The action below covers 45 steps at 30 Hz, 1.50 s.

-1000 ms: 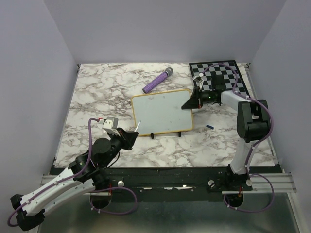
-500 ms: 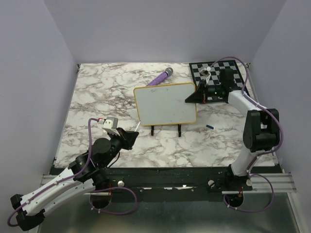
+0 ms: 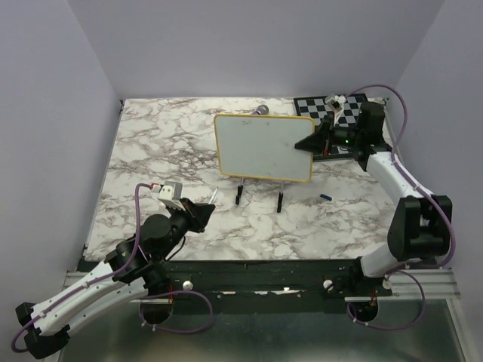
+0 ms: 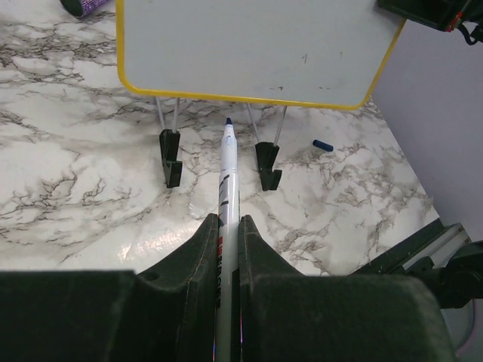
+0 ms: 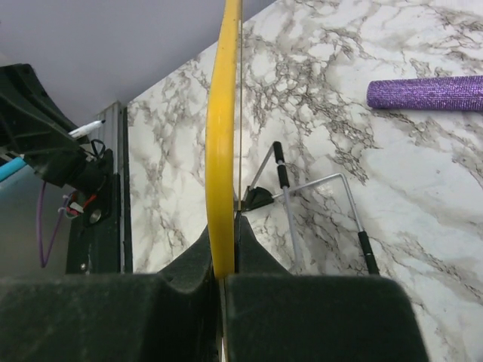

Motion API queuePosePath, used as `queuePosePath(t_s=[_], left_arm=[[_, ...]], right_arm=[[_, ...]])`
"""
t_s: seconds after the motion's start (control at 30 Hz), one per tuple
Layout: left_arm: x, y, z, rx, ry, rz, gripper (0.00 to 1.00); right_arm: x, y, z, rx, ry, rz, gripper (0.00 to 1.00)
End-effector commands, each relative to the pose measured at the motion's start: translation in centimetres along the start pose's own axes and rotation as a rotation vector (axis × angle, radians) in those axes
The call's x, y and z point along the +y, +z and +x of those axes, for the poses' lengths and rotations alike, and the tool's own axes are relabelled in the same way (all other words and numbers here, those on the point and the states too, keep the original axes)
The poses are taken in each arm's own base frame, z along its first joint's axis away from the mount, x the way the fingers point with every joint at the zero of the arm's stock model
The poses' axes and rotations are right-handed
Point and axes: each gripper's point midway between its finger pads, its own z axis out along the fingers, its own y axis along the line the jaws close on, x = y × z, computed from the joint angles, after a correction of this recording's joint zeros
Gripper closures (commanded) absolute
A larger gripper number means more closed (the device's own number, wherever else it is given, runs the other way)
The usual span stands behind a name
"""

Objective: Write a sentence on the whiteboard
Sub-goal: Put down the whiteboard at the center of the board.

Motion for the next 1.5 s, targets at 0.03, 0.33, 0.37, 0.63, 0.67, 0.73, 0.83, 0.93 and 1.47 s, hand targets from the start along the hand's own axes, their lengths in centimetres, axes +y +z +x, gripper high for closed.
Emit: queuePosePath(t_s=[0.03,0.33,0.37,0.63,0.67,0.73,0.83,0.93,1.47], left_arm=[[-1.1,-0.8,-1.6,-0.021,-0.005,0.034,1.0],[-1.1,-1.4,-2.4,-0.036,-0.008,0.037,1.0],[-1.1,-1.4,-2.3,-0.036,-0.009,0.037,1.0],[-1.2,-1.2,-1.9,-0.024,-0.009,0.041,1.0],[-1.2,-1.2,-1.9,-0.026,-0.011,0.041,1.0],[-1.2,-1.1,-1.9,-0.024,-0.008,0.044,1.0],[-1.4,-1.0,-1.8,-0.022,-0.009,0.051,1.0],[-1.5,-0.8,-1.6,-0.016,-0.005,0.055,1.0],[-1.7,0.1,-0.3,0.019,0.024,0.069,1.0]], right_arm=[[4.7,-1.5,-2.0,-0.009,-0.1,-0.015,0.99],[7.6,-4.1,5.0,0.13,-0.122,0.099,0.99],[7.8,-4.3,5.4,0.137,-0.129,0.112,0.99],[6.7,-6.2,7.9,0.185,-0.158,0.287,0.99],[6.5,-6.2,8.0,0.19,-0.156,0.297,0.99],[5.7,-6.6,7.9,0.197,-0.157,0.335,0.99],[4.1,-6.8,7.3,0.205,-0.162,0.38,1.0],[2.5,-6.6,6.8,0.213,-0.169,0.382,1.0],[-2.8,-6.6,3.0,0.194,-0.218,0.368,0.99]])
